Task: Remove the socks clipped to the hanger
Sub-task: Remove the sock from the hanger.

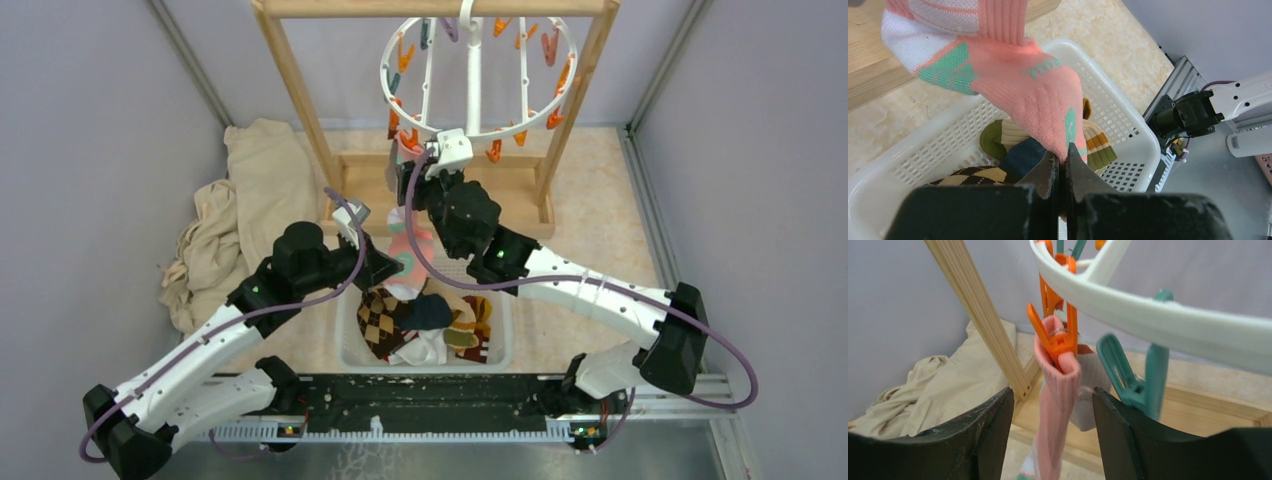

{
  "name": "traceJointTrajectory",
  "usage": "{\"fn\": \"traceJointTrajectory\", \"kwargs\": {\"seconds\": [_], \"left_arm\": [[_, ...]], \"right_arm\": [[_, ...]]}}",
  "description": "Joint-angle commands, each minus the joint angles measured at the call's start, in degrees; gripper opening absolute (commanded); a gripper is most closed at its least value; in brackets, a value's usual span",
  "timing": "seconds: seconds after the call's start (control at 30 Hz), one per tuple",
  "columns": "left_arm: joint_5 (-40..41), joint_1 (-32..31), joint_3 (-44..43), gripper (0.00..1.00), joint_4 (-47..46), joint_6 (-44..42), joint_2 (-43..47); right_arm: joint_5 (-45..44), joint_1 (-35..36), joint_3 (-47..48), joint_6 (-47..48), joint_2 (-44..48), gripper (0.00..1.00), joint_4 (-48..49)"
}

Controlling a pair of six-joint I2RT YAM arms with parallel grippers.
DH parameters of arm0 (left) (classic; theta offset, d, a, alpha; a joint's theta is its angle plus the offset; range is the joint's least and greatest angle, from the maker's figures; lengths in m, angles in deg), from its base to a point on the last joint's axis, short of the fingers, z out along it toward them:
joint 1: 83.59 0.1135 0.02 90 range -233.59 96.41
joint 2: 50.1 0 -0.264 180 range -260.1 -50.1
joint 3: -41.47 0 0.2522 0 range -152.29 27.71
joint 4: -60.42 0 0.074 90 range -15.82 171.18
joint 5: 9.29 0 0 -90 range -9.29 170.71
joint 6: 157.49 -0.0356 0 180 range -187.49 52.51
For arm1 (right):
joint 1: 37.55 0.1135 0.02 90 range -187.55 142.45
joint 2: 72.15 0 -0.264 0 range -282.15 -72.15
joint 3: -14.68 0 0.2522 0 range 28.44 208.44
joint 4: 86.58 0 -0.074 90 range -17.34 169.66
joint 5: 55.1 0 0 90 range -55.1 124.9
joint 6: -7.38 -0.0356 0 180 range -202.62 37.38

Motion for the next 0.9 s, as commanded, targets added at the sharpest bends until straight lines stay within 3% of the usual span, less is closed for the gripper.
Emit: {"fn": "traceJointTrajectory", "kwargs": {"seconds": [0.0, 0.33, 0.87], "left_arm": [[-0.2, -0.4, -1.1, 0.00, -0.1, -1.4, 1.2], [0.8, -0.5, -0.8, 0.00, 0.9, -3.0, 1.0], [0.7, -0.7, -1.9, 0.00, 1.2, -4.0, -1.6]], "right_arm": [[0.6, -0.4, -4.7, 1.9, 3.9, 0.60, 12.5], [8.3, -3.4, -16.4, 5.2, 4.7, 0.60, 34.3], [14.7, -6.6, -13.9, 2.3, -2.7, 0.62, 42.7]]}}
